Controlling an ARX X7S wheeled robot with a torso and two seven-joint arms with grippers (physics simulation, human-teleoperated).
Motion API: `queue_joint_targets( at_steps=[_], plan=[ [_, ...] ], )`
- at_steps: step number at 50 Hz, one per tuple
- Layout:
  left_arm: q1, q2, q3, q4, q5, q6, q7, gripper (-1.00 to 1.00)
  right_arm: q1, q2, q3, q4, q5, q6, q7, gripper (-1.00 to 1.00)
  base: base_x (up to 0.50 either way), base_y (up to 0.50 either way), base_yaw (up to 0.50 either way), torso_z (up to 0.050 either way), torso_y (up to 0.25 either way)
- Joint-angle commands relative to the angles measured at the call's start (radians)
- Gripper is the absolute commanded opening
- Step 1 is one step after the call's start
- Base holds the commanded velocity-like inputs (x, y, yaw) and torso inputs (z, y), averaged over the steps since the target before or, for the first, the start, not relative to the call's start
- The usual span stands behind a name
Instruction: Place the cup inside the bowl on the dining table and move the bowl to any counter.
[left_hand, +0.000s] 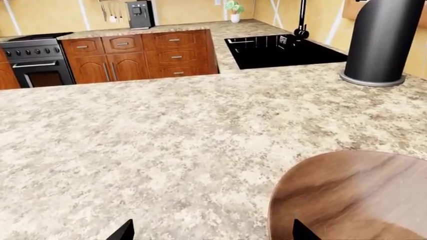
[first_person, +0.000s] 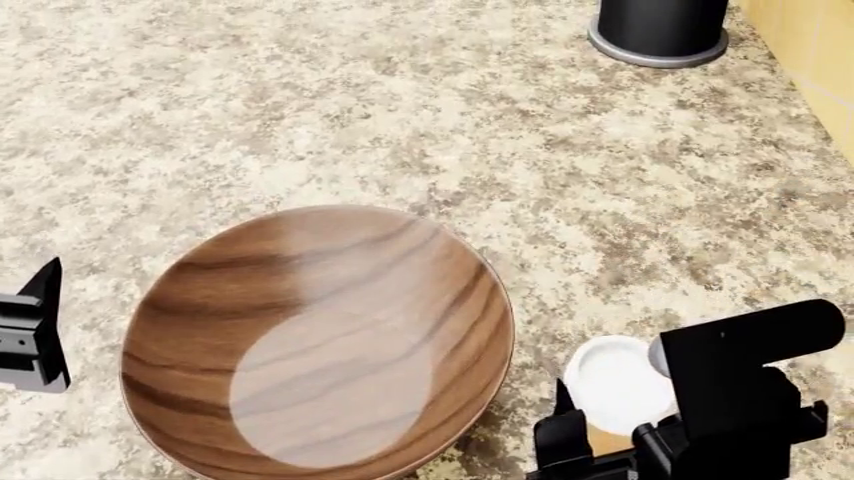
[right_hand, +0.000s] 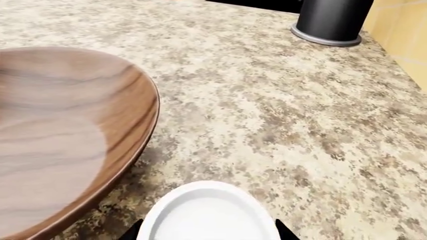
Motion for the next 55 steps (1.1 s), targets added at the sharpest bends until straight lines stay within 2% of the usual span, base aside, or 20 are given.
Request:
queue_joint_targets(
  at_steps=[1,15,22,28,34,37,45,55],
  plan=[
    [0.007,0.000,0.004,0.001,0.002,0.006,-0.001,1.00,-0.002,-0.001,-0.002,-0.003,-0.006,-0.009,0.003,-1.00,0.00,0.00,0.00,0.000,0.000],
    [0.001,0.012,0.020,-0.002,0.008,0.011,-0.009,1.00,0.052,-0.003,-0.003,-0.018,-0.006,0.006,0.025,-1.00,0.00,0.00,0.00,0.000,0.000],
    [0.008,-0.003,0.008,0.000,0.000,0.014,-0.005,1.00,0.214,-0.001,0.004,-0.043,0.051,0.090,0.063,-1.00,0.00,0.00,0.00,0.000,0.000],
    [-0.006,0.002,0.020,-0.011,0.011,0.016,-0.003,1.00,0.427,-0.030,-0.021,0.001,0.081,0.175,0.077,-1.00,0.00,0.00,0.00,0.000,0.000],
    [-0.003,0.000,0.011,-0.007,0.007,0.022,-0.010,1.00,0.591,-0.086,-0.087,0.090,0.044,0.194,0.024,-1.00,0.00,0.00,0.00,0.000,0.000],
    [0.019,-0.017,-0.029,0.011,-0.011,0.032,-0.024,1.00,0.664,-0.125,-0.134,0.139,0.018,0.191,-0.018,-1.00,0.00,0.00,0.00,0.000,0.000],
    [0.035,-0.014,-0.043,0.032,-0.023,0.034,-0.059,1.00,0.679,-0.204,-0.193,0.181,-0.015,0.140,-0.067,-1.00,0.00,0.00,0.00,0.000,0.000],
    [0.116,-0.031,-0.098,0.047,-0.052,0.056,-0.061,1.00,0.683,-0.286,-0.220,0.170,0.022,0.137,-0.076,-1.00,0.00,0.00,0.00,0.000,0.000]
  ],
)
